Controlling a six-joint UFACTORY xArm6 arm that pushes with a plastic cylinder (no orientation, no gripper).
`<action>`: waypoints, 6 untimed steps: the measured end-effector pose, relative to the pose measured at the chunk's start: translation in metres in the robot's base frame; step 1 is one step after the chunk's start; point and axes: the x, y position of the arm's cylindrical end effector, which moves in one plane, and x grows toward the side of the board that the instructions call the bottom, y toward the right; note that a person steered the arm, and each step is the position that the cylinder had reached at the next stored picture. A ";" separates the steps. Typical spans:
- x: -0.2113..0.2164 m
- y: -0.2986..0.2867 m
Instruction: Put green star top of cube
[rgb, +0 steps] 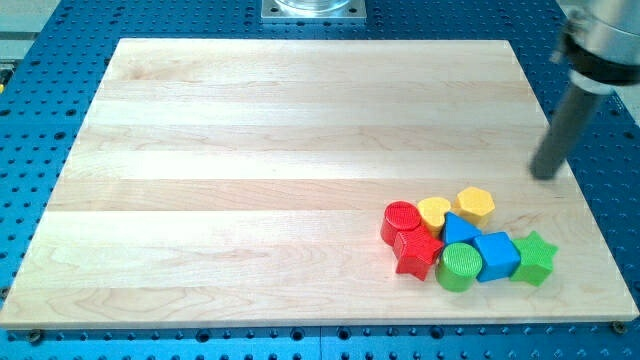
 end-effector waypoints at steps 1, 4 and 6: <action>0.070 0.012; 0.085 -0.098; 0.108 -0.089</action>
